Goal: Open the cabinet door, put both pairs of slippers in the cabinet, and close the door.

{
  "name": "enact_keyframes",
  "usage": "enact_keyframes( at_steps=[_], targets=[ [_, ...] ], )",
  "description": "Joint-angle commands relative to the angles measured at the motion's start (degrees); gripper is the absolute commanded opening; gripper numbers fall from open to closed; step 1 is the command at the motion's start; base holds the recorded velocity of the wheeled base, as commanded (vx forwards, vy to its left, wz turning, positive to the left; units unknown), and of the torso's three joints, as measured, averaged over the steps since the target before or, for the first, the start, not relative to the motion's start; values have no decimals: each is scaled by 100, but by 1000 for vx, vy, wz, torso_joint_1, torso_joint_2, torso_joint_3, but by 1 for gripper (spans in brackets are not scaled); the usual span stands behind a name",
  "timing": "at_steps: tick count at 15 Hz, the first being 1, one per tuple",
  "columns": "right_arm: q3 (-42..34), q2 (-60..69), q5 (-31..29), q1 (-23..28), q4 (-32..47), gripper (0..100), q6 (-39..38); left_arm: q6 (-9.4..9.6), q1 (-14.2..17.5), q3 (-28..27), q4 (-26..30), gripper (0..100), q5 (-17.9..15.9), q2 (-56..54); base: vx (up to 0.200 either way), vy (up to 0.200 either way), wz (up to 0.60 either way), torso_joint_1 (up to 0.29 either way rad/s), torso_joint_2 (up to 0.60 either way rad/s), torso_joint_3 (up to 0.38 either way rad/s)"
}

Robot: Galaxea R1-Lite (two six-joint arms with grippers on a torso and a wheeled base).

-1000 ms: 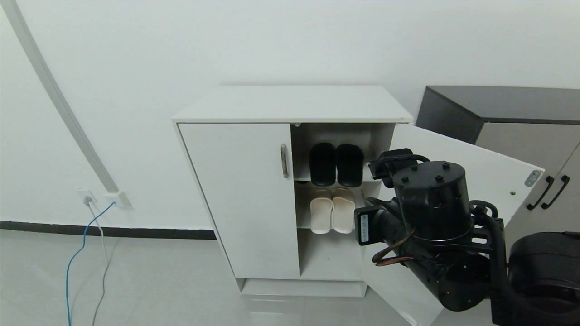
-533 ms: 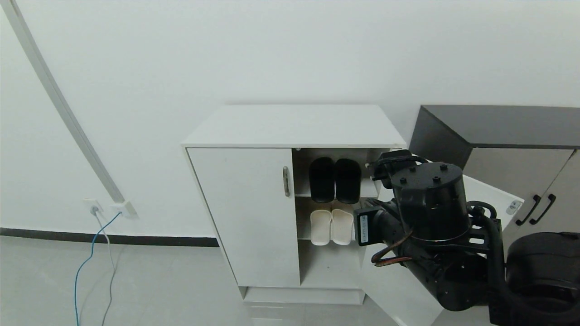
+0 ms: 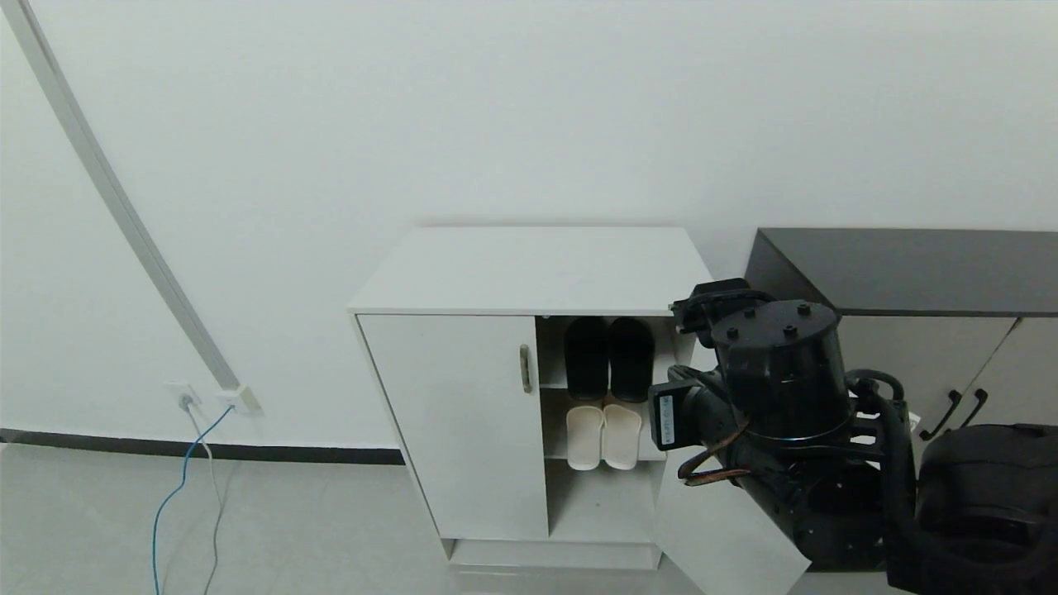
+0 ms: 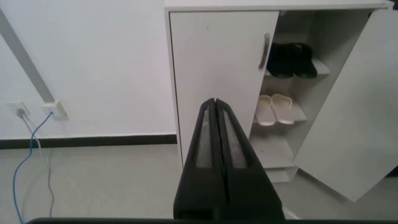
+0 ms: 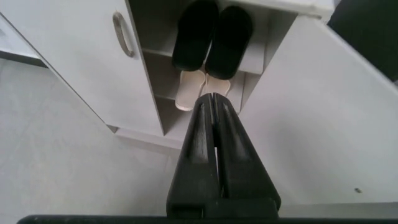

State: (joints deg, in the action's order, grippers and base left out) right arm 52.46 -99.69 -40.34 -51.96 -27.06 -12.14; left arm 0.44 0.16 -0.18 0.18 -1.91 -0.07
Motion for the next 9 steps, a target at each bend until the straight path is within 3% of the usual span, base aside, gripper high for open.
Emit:
enact_keyframes(
  at_steps=[1,4,9],
  targets=[
    [-7,-6,0,1,-1,0,1,0,2,1,-1,0,-2,7,0,0,0,261,-603,-339],
    [-7,55,0,1,-1,0,1,0,2,1,-1,0,-2,7,0,0,0,230,-530,-285],
    [-78,64,114,10,-1,0,28,0,2,1,-1,0,-2,7,0,0,0,18,-39,-24]
  ],
)
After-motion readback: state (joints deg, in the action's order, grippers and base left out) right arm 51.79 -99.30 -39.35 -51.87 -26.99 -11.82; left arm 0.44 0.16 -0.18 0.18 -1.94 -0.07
